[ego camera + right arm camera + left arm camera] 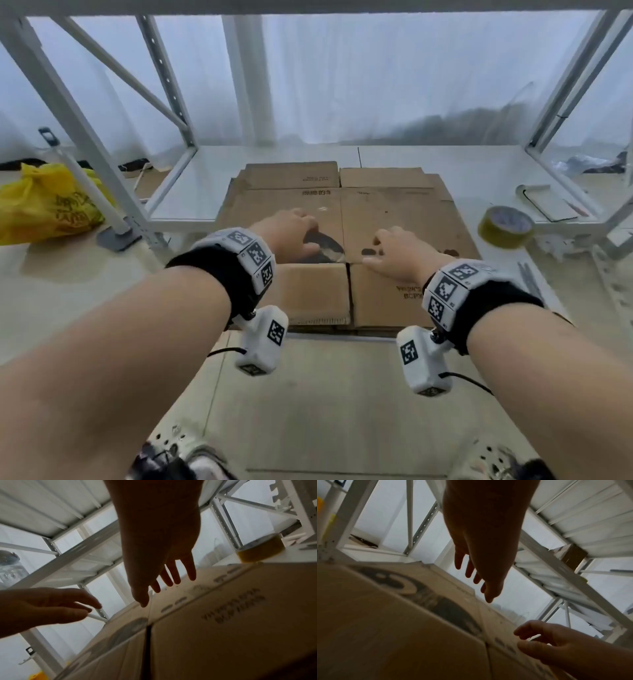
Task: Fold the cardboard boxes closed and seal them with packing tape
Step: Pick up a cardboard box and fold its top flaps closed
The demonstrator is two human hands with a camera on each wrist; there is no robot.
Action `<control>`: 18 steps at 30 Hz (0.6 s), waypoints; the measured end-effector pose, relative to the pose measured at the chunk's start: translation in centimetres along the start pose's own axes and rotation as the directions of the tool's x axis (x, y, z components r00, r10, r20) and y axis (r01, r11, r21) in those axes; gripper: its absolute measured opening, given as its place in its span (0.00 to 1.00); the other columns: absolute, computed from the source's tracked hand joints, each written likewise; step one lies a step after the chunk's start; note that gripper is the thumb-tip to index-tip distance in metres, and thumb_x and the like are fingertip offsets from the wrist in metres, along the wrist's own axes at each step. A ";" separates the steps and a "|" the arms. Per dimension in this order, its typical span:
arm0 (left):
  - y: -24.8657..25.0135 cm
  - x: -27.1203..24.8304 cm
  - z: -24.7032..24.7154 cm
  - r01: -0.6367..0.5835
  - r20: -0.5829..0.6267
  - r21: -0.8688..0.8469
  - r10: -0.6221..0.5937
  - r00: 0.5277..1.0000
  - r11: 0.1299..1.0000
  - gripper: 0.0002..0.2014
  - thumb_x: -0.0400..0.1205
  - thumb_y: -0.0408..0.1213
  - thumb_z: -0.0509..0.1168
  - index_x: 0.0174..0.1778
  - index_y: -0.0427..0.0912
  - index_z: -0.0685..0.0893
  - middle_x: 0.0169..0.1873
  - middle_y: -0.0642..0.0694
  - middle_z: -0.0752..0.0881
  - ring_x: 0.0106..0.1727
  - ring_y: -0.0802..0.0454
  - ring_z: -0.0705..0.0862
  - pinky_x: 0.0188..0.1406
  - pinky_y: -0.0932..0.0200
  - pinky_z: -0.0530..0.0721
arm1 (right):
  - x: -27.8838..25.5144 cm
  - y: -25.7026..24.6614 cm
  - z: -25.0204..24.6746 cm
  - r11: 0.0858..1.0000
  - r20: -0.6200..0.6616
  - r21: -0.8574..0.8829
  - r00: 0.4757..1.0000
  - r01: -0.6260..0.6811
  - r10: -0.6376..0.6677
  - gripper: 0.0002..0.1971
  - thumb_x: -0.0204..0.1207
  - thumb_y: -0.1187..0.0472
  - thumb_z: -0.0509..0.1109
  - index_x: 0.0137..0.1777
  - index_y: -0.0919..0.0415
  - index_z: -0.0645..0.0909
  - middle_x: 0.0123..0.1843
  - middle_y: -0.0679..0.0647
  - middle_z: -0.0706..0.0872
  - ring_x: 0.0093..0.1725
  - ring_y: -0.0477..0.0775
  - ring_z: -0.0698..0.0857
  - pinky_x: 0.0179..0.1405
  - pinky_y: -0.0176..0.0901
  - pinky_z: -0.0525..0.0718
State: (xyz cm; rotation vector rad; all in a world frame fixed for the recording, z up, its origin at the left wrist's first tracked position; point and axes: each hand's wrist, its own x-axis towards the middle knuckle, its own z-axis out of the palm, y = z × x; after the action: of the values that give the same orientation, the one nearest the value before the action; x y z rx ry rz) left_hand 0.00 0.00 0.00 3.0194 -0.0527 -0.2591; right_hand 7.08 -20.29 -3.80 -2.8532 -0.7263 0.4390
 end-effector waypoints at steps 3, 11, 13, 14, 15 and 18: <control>0.4 0.7 3.1 0.018 0.127 -0.006 -0.017 0.992 1.000 0.30 0.83 0.56 0.58 0.79 0.48 0.65 0.80 0.44 0.63 0.78 0.43 0.65 0.76 0.45 0.66 | 0.3 -0.1 2.4 0.996 0.099 -0.059 0.993 -0.061 0.067 0.36 0.78 0.36 0.61 0.81 0.54 0.61 0.79 0.61 0.64 0.76 0.65 0.67 0.72 0.64 0.72; 0.8 3.3 8.3 0.124 0.345 0.061 -0.137 0.929 0.990 0.54 0.68 0.75 0.62 0.82 0.60 0.39 0.83 0.46 0.36 0.83 0.37 0.39 0.77 0.28 0.49 | 3.5 -0.6 3.9 0.983 0.214 -0.132 0.965 -0.126 0.152 0.44 0.74 0.29 0.61 0.85 0.41 0.44 0.86 0.59 0.41 0.83 0.72 0.47 0.75 0.77 0.58; 1.2 3.7 8.4 0.126 0.374 0.101 -0.155 0.914 0.987 0.60 0.64 0.76 0.64 0.82 0.59 0.34 0.82 0.45 0.32 0.82 0.37 0.36 0.77 0.27 0.47 | 4.4 -0.7 3.5 0.982 0.226 -0.151 0.963 -0.115 0.148 0.44 0.74 0.30 0.61 0.85 0.42 0.45 0.87 0.59 0.42 0.82 0.74 0.49 0.75 0.76 0.60; 1.4 3.8 8.3 0.126 0.382 0.113 -0.160 0.910 0.986 0.62 0.62 0.76 0.65 0.81 0.58 0.33 0.82 0.44 0.31 0.82 0.37 0.35 0.77 0.27 0.46 | 4.8 -0.6 3.4 0.979 0.229 -0.175 0.963 -0.103 0.142 0.44 0.74 0.29 0.61 0.85 0.42 0.45 0.87 0.58 0.44 0.82 0.75 0.52 0.75 0.74 0.62; 1.6 3.6 8.2 0.118 0.389 0.118 -0.156 0.908 0.986 0.64 0.61 0.76 0.66 0.81 0.57 0.32 0.81 0.44 0.30 0.82 0.38 0.34 0.77 0.27 0.46 | 4.9 -0.7 3.3 0.976 0.226 -0.202 0.965 -0.088 0.133 0.44 0.74 0.29 0.60 0.85 0.42 0.46 0.87 0.58 0.45 0.81 0.76 0.55 0.74 0.72 0.65; 1.8 2.9 8.5 0.054 0.410 0.125 -0.102 0.906 0.991 0.66 0.60 0.76 0.68 0.80 0.57 0.30 0.81 0.43 0.29 0.82 0.39 0.33 0.77 0.27 0.43 | 4.5 -0.4 3.5 0.966 0.199 -0.250 0.973 -0.065 0.118 0.43 0.75 0.27 0.56 0.85 0.42 0.45 0.87 0.54 0.46 0.81 0.74 0.57 0.73 0.67 0.69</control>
State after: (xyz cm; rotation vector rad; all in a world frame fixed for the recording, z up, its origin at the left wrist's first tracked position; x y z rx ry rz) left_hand 1.32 -2.86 -8.55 3.0167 0.0201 -0.9349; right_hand 9.55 -17.38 -8.14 -3.1118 -0.7295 0.7267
